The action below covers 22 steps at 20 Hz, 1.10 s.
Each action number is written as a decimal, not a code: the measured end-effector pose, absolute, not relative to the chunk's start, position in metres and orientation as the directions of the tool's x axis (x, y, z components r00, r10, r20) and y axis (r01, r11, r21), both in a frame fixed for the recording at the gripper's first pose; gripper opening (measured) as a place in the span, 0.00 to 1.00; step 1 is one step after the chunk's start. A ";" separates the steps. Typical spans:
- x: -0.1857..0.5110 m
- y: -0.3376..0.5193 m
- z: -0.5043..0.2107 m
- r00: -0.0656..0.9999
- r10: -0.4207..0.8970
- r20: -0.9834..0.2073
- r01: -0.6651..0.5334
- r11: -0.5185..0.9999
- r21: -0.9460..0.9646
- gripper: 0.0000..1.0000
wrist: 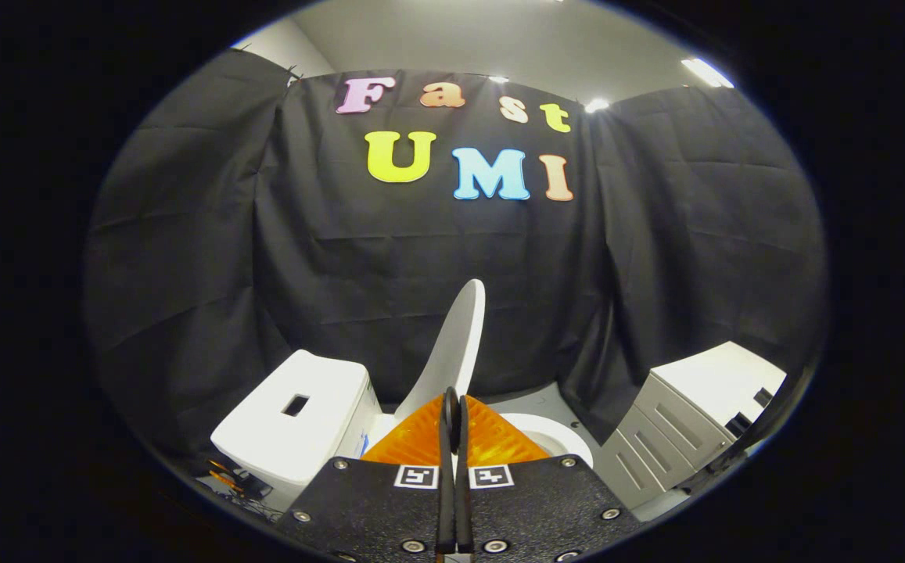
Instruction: Open the toilet lid.
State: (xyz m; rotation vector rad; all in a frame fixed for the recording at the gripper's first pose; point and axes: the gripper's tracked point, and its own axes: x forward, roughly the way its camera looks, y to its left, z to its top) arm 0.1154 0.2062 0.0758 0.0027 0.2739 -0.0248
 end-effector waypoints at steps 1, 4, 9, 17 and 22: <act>0.115 0.212 0.079 0.964 -0.017 -0.265 0.012 1.000 -0.022 0.00; 0.114 0.228 0.082 0.967 -0.002 -0.256 -0.016 0.998 -0.066 0.00; 0.114 0.257 0.097 0.972 0.031 -0.233 -0.045 0.997 -0.056 0.00; 0.112 0.303 0.102 0.974 0.083 -0.212 -0.104 0.990 -0.092 0.00; 0.109 0.332 0.104 0.971 0.125 -0.203 -0.146 0.985 -0.093 0.00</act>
